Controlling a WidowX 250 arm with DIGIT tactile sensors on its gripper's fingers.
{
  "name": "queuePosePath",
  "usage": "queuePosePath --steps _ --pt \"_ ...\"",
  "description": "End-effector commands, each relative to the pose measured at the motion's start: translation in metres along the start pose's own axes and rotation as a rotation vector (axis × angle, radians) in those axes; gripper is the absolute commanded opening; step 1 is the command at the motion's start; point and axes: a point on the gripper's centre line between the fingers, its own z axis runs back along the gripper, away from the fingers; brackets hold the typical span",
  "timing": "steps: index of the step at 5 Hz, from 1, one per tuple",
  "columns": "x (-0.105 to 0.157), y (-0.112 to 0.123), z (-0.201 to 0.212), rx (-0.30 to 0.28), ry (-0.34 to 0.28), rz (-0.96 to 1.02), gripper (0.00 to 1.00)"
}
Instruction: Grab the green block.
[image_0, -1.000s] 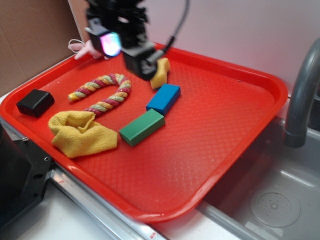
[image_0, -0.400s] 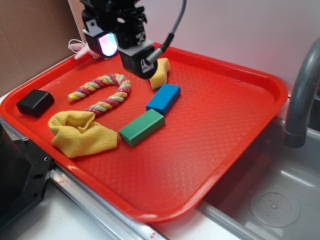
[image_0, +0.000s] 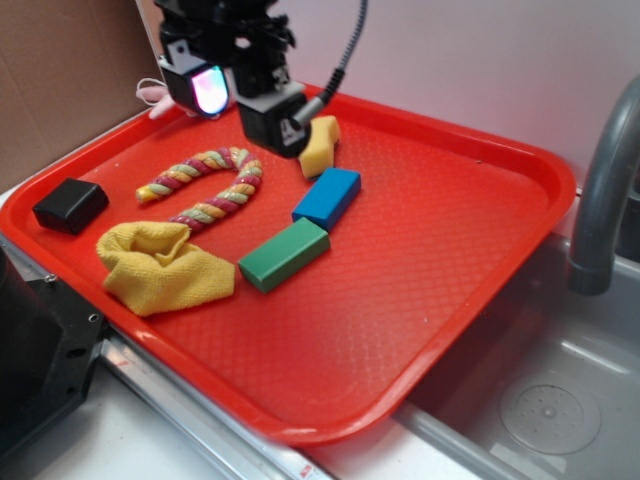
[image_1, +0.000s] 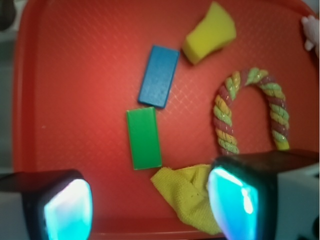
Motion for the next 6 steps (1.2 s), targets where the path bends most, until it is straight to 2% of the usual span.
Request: queuePosePath --steps 1,2,3,4,6 --pt "0.019 -0.028 0.002 0.053 -0.013 -0.005 1.00" --pt "-0.002 -0.010 0.016 -0.047 -0.096 -0.049 1.00" --pt "-0.026 0.018 -0.001 -0.067 -0.160 -0.040 1.00" --pt "-0.041 0.057 -0.049 0.001 -0.124 0.014 1.00" --pt "-0.041 0.057 -0.049 0.001 -0.124 0.014 1.00"
